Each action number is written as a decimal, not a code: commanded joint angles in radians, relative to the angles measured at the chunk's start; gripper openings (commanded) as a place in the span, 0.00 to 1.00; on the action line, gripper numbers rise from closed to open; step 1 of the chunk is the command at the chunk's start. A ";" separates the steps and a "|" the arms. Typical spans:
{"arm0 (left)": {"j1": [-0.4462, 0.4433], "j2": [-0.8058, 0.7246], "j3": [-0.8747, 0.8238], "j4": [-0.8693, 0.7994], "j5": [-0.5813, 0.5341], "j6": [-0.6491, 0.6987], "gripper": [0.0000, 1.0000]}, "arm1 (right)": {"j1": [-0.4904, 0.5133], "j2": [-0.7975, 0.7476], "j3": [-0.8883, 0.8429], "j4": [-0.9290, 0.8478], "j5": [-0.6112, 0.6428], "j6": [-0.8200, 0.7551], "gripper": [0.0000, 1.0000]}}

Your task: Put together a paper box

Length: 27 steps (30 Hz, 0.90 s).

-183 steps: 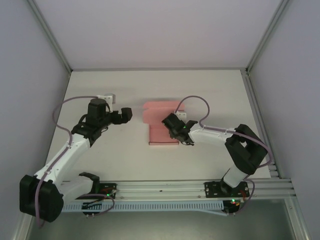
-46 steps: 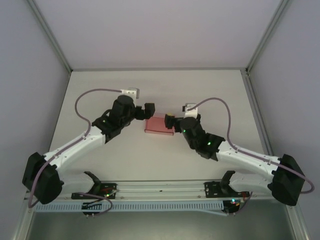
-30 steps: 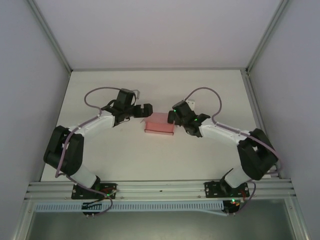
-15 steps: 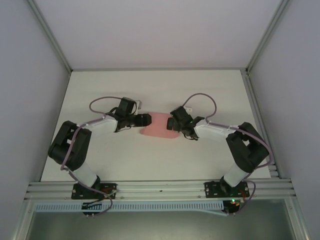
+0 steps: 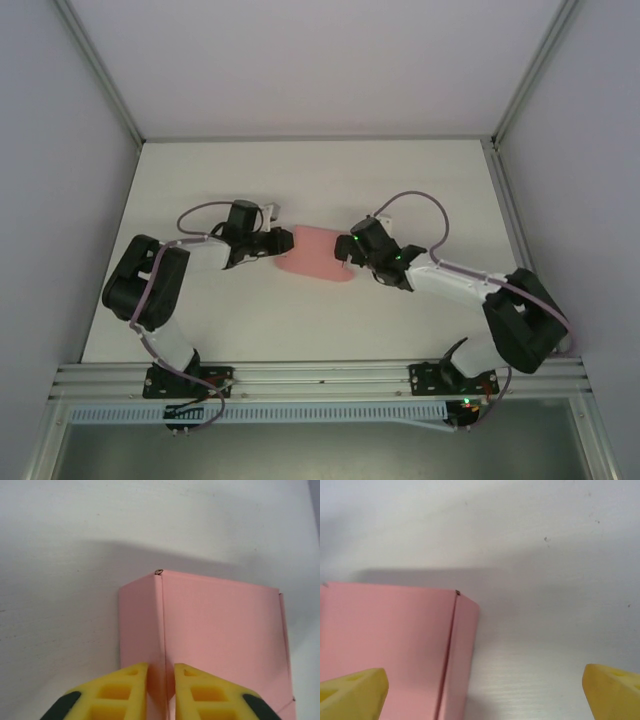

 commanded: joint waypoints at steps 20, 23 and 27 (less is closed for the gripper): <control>0.122 0.043 -0.185 0.382 0.269 -0.170 0.07 | -0.088 0.161 -0.109 0.577 -0.563 0.286 0.86; 0.122 0.044 -0.184 0.380 0.269 -0.170 0.07 | -0.088 0.201 -0.117 0.698 -0.622 0.310 0.71; 0.122 0.036 -0.180 0.385 0.268 -0.162 0.14 | -0.087 0.169 -0.130 0.685 -0.601 0.302 0.53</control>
